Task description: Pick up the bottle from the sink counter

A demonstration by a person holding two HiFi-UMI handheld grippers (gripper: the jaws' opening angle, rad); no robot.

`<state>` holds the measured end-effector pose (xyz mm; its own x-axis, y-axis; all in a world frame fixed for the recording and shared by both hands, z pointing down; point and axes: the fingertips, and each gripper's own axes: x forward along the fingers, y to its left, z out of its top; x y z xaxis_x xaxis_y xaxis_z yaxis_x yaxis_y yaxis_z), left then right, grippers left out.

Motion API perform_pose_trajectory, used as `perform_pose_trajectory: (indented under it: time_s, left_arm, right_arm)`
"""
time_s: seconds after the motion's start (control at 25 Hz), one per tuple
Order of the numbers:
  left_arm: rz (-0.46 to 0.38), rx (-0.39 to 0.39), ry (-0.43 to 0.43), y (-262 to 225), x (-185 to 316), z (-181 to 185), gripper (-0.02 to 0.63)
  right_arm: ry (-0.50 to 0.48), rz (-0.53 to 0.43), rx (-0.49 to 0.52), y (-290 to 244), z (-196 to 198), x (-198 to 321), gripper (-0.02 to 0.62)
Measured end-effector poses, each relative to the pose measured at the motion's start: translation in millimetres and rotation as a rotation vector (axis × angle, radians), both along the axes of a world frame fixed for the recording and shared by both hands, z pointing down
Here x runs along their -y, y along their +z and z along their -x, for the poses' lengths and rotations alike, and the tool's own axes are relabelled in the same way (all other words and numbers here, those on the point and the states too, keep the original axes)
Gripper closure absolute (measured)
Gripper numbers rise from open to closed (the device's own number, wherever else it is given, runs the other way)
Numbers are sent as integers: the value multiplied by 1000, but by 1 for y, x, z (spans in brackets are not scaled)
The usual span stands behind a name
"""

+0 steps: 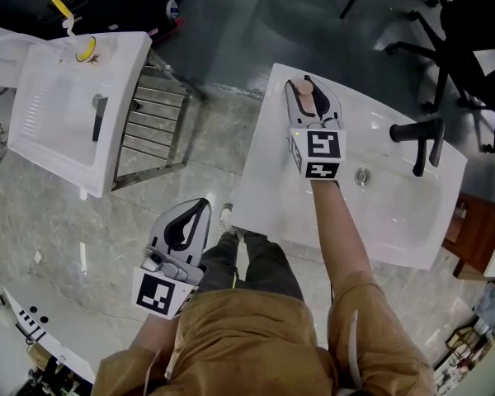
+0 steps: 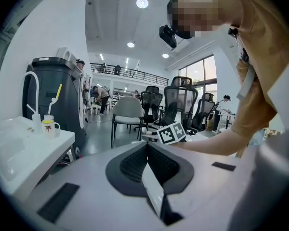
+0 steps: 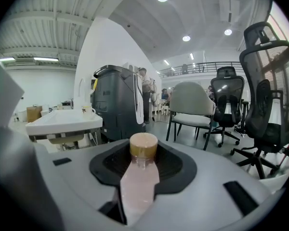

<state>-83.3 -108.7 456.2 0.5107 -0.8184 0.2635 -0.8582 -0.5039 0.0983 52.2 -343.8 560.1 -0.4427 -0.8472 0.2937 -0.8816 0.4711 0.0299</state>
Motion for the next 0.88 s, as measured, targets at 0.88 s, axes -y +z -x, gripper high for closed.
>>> perform_pose_trajectory:
  time_s: [0.88]
  left_arm:
    - [-3, 4, -8, 1, -2, 3, 607]
  right_arm:
    - [54, 6, 50, -9, -18, -3, 465]
